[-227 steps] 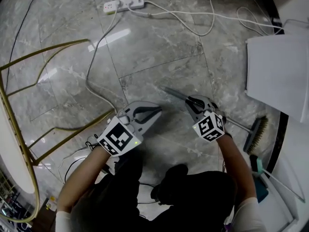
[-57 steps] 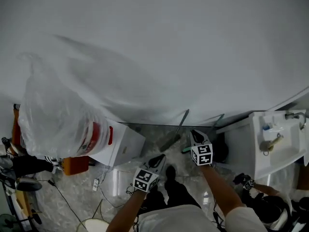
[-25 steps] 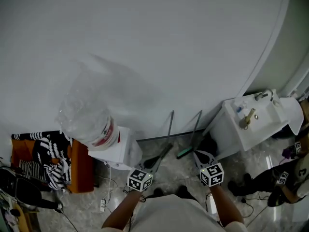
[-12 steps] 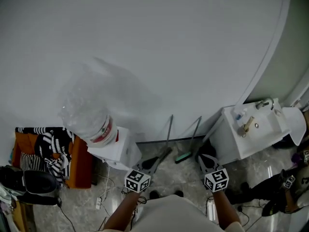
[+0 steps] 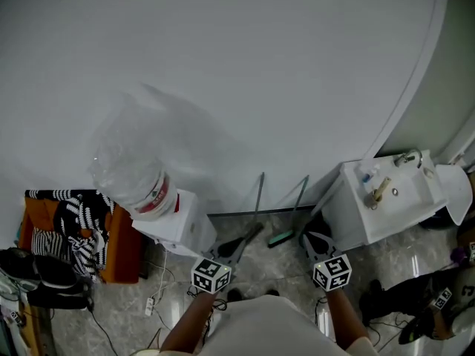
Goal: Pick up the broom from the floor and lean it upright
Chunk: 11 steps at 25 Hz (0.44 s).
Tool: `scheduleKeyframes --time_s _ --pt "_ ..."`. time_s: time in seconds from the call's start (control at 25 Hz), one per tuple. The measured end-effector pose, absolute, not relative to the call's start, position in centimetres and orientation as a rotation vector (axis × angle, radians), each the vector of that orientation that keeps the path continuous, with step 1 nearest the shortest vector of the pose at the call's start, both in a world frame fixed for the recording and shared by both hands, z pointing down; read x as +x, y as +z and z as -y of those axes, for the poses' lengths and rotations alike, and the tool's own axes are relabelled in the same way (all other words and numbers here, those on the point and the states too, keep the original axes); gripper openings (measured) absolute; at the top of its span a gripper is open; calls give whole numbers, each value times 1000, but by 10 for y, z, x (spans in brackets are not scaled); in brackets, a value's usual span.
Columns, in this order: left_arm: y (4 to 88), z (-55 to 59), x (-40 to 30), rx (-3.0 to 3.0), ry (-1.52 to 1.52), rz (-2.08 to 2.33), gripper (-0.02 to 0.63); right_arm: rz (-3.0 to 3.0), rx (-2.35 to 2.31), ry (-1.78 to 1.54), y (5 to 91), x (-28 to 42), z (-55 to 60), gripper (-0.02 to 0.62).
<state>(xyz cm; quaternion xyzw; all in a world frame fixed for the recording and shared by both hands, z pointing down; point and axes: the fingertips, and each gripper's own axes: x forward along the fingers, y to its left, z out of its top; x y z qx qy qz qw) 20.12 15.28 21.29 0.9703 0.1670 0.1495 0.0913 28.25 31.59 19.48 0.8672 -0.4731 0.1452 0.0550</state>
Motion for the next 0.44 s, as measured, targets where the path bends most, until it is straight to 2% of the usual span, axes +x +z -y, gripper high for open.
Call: scheduleKeyframes --time_s 0.44 --pt "202 -156 236 2876 465 -467 11 1469 2622 452 180 320 -319 -3"
